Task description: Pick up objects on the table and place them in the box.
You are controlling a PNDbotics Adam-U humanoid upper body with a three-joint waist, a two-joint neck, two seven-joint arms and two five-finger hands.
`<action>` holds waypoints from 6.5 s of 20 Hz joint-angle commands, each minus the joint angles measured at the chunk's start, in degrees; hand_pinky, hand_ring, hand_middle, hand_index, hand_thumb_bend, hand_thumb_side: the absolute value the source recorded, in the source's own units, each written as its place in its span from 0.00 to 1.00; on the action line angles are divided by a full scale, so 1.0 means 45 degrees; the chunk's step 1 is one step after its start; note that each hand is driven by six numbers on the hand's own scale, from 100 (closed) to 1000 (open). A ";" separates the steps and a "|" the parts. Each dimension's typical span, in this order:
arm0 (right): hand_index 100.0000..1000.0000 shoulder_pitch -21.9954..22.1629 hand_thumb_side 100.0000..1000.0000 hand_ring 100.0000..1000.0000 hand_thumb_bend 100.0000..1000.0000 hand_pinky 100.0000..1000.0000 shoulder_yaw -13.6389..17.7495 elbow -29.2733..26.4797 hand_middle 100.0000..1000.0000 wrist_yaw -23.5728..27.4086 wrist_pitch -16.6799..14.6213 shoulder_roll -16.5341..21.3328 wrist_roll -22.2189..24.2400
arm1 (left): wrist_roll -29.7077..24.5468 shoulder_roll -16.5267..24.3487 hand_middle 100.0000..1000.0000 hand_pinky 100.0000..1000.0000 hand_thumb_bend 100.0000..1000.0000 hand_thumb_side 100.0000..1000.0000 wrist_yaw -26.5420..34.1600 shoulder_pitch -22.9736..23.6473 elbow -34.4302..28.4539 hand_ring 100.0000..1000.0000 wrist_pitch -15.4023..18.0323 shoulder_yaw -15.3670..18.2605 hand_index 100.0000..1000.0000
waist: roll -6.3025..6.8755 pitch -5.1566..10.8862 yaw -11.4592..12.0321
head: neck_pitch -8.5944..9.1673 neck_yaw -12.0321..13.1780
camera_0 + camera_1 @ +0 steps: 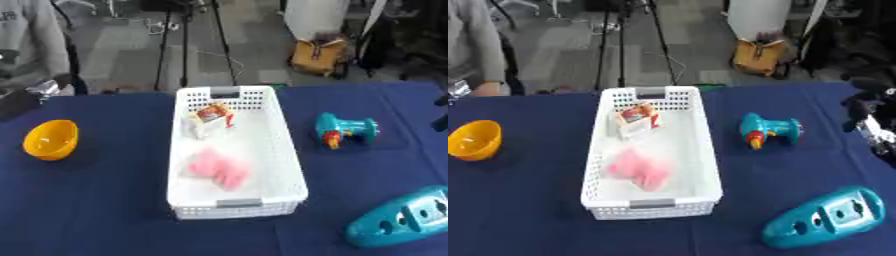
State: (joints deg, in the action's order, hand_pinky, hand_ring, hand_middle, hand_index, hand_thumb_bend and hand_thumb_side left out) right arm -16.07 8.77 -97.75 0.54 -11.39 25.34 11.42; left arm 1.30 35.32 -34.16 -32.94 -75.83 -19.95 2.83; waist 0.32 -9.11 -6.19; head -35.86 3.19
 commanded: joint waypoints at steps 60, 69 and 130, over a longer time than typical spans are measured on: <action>0.83 -0.0217 0.54 0.37 0.16 0.49 0.0025 -0.0034 0.58 0.0107 -0.0099 0.0178 0.0157 | 0.0704 -0.0467 0.75 0.62 1.00 0.66 -0.4373 -0.2348 0.6377 0.71 0.0016 0.0135 0.82 | -0.0065 -0.0068 -0.0317 | 0.0104 0.0623; 0.83 -0.0219 0.54 0.37 0.16 0.49 0.0027 -0.0027 0.58 0.0113 -0.0110 0.0179 0.0173 | 0.0912 -0.0474 0.75 0.62 1.00 0.65 -0.4597 -0.2347 0.6717 0.71 -0.0347 0.0261 0.82 | -0.0057 -0.0098 -0.0337 | 0.0102 0.0618; 0.84 -0.0327 0.54 0.37 0.14 0.49 -0.0139 0.0030 0.58 0.0198 -0.0118 0.0137 0.0389 | -0.3304 -0.1534 0.66 0.46 0.68 0.38 -0.1611 -0.4328 -0.1024 0.54 0.3769 -0.5220 0.76 | 0.0018 0.0145 -0.0729 | 0.0102 0.0614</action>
State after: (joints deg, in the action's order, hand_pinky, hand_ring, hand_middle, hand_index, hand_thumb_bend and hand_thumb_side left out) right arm -16.69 8.05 -97.00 0.85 -11.80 24.95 12.88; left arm -11.48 28.08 -42.02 -50.93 -77.91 -4.44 -18.67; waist 0.59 -9.60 -9.50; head -35.74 5.97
